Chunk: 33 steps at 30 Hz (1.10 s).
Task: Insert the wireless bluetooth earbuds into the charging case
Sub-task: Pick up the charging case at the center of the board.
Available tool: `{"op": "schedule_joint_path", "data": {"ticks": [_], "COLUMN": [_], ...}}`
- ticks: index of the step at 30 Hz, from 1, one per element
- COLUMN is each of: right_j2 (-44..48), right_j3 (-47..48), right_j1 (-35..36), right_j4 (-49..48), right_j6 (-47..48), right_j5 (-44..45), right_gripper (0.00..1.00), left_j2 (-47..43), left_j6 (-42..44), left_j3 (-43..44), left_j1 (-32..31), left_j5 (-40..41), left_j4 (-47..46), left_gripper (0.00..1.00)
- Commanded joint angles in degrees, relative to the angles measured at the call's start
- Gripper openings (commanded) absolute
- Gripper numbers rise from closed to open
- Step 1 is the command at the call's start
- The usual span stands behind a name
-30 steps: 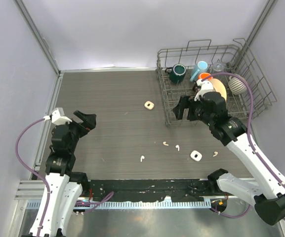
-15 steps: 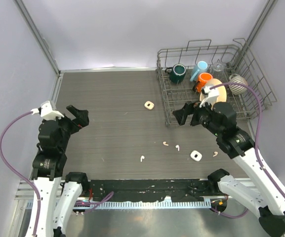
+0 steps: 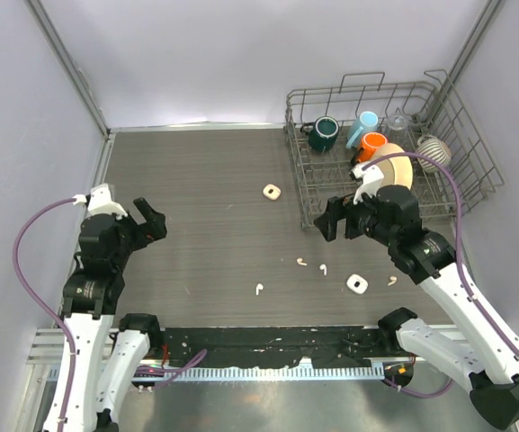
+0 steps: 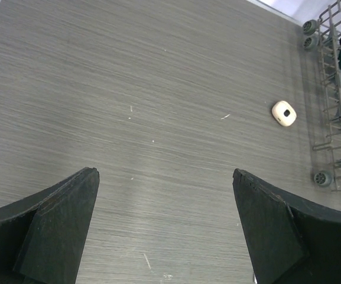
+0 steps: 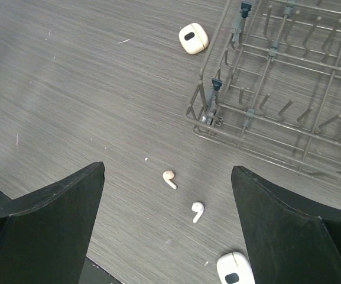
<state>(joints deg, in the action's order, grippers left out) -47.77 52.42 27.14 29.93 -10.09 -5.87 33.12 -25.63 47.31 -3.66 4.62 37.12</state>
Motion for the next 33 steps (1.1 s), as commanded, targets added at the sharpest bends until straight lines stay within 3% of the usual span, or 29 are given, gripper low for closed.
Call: {"op": "schedule_joint_path", "data": {"ticks": [1,12,16,19,25,33], "right_j2": [-1.6,0.2,1.5,-2.2,-7.1,-7.4], "right_j3": [1.9,-0.9,-0.7,3.7,11.6,12.1], "right_j1": [0.0,1.9,4.5,4.5,4.6,4.6], "right_j4": [-0.1,6.9,6.5,9.7,25.2,25.7], "right_j6": [5.4,6.4,4.0,-2.0,2.1,13.6], "right_j5": [-3.7,-3.6,2.2,13.0,16.4,16.8], "right_gripper": [0.94,0.94,0.94,0.94,0.94,0.94], "left_j2": [0.4,2.5,2.6,2.3,1.9,0.6], "left_j6": [2.0,0.2,0.6,0.8,0.5,1.1], "left_j3": [0.4,0.3,0.8,0.6,0.4,0.5], "left_j1": [0.1,0.1,0.1,0.1,0.1,0.1], "left_j5": [1.1,-3.1,-3.3,-3.3,-3.7,-4.4], "left_j4": [1.0,-2.8,-2.8,-3.5,-3.0,-3.4], "left_gripper": [1.0,1.0,1.0,1.0,1.0,1.0]}}
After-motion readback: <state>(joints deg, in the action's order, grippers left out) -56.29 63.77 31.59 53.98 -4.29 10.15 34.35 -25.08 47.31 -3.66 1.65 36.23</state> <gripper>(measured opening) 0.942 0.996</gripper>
